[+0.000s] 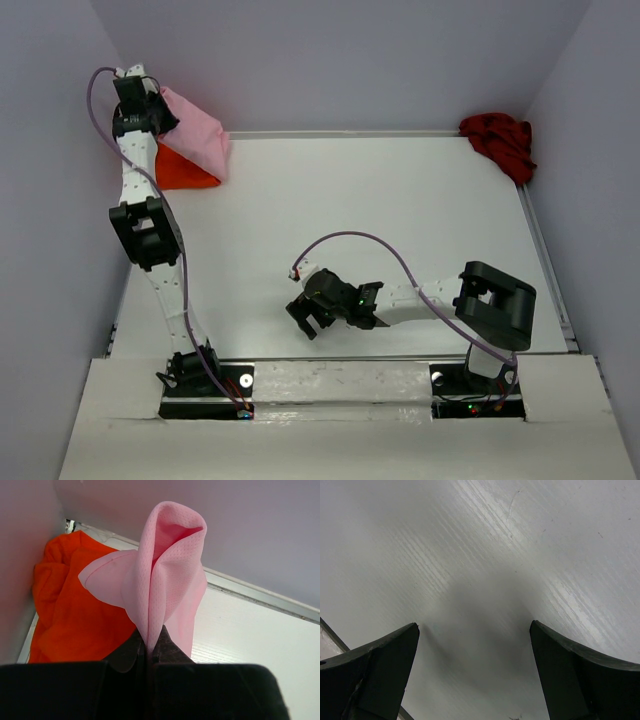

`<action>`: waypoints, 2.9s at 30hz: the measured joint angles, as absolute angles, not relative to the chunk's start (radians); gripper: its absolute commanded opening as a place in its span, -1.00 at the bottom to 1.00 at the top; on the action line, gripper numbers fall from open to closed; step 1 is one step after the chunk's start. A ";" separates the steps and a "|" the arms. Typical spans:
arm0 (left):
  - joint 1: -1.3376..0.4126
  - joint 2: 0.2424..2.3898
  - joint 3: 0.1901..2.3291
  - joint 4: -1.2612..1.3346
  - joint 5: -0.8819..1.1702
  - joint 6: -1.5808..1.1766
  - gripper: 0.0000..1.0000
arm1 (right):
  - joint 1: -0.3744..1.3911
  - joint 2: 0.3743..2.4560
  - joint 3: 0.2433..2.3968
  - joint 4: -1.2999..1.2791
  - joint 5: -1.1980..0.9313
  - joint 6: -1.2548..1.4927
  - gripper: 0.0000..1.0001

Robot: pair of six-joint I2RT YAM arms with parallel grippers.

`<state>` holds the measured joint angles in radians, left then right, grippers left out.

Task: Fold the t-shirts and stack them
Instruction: Neatly place the folded tshirt to the corner

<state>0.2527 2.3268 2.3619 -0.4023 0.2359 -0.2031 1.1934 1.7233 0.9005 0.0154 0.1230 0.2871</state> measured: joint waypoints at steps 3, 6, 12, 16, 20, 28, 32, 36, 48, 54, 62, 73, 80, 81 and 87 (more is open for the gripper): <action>0.263 2.312 2.350 -0.402 0.236 -0.204 -1.00 | 1.194 1.723 0.900 0.016 0.123 0.285 0.94; 0.271 2.306 2.336 -0.398 0.236 -0.206 -1.00 | 1.197 1.724 0.900 0.016 0.124 0.282 0.94; 0.271 2.307 2.297 -0.403 0.226 -0.205 -1.00 | 1.198 1.725 0.900 0.016 0.124 0.280 0.94; 0.270 2.309 2.288 -0.401 0.217 -0.197 -1.00 | 1.198 1.725 0.900 0.017 0.124 0.280 0.94; 0.271 2.323 2.285 -0.396 0.197 -0.191 -1.00 | 1.198 1.725 0.900 0.017 0.124 0.280 0.94; 0.271 2.387 2.286 -0.394 0.100 -0.176 -1.00 | 1.198 1.725 0.900 0.017 0.124 0.280 0.94; 0.271 2.421 2.295 -0.411 0.030 -0.173 -1.00 | 1.198 1.725 0.900 0.018 0.124 0.280 0.94; 0.275 2.455 2.326 -0.435 -0.041 -0.173 -1.00 | 1.198 1.725 0.900 0.019 0.123 0.280 0.94; 0.278 2.489 2.359 -0.462 -0.147 -0.191 0.21 | 1.198 1.725 0.900 0.020 0.123 0.280 0.94; 0.284 2.517 2.359 -0.462 -0.154 -0.189 0.98 | 1.198 1.725 0.900 0.020 0.123 0.280 0.94; 0.284 2.523 2.393 -0.479 -0.160 -0.193 0.98 | 1.198 1.725 0.900 0.022 0.122 0.280 0.94; 0.273 2.433 2.396 -0.466 -0.073 -0.221 0.98 | 1.198 1.725 0.900 0.023 0.119 0.280 0.94; 0.242 2.344 2.364 -0.436 -0.028 -0.235 0.98 | 1.198 1.725 0.900 0.023 0.119 0.279 0.94; 0.234 2.343 2.363 -0.429 -0.014 -0.237 0.98 | 1.198 1.725 0.900 0.023 0.119 0.279 0.94; 0.208 2.342 2.268 -0.377 0.048 -0.250 0.98 | 1.199 1.726 0.900 0.023 0.120 0.276 0.94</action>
